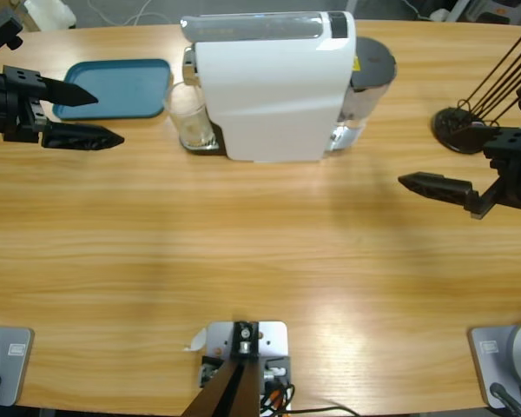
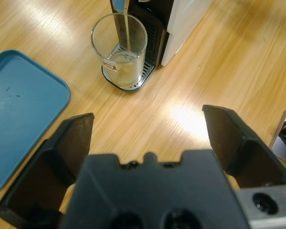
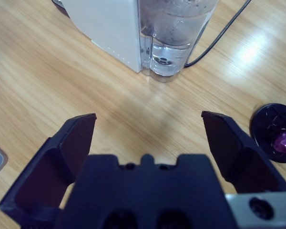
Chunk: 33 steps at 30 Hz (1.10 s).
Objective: Pour coffee
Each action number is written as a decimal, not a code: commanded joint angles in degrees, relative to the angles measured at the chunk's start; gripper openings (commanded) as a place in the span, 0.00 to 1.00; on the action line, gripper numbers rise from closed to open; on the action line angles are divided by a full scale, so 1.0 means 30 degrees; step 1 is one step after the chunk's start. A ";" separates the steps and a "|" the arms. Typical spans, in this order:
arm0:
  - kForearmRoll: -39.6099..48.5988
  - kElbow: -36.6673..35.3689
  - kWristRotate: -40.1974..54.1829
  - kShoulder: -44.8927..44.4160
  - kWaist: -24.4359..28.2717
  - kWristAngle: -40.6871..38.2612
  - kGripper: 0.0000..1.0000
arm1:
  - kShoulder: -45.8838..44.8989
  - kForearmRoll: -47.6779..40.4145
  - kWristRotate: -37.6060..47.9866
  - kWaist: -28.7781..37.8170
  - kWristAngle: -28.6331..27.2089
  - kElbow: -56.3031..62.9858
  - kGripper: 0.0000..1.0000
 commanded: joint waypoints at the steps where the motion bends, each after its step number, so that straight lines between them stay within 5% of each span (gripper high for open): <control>1: 0.0142 0.0558 -0.0154 -0.0062 -0.0202 -0.0137 1.00 | 0.0625 -0.0283 -0.0037 0.0312 -0.0179 0.0777 0.98; 33: 0.0084 0.1156 -0.0248 -0.1000 -0.0337 -0.0096 1.00 | 0.0754 -0.0213 -0.0037 0.0564 -0.0361 0.0677 1.00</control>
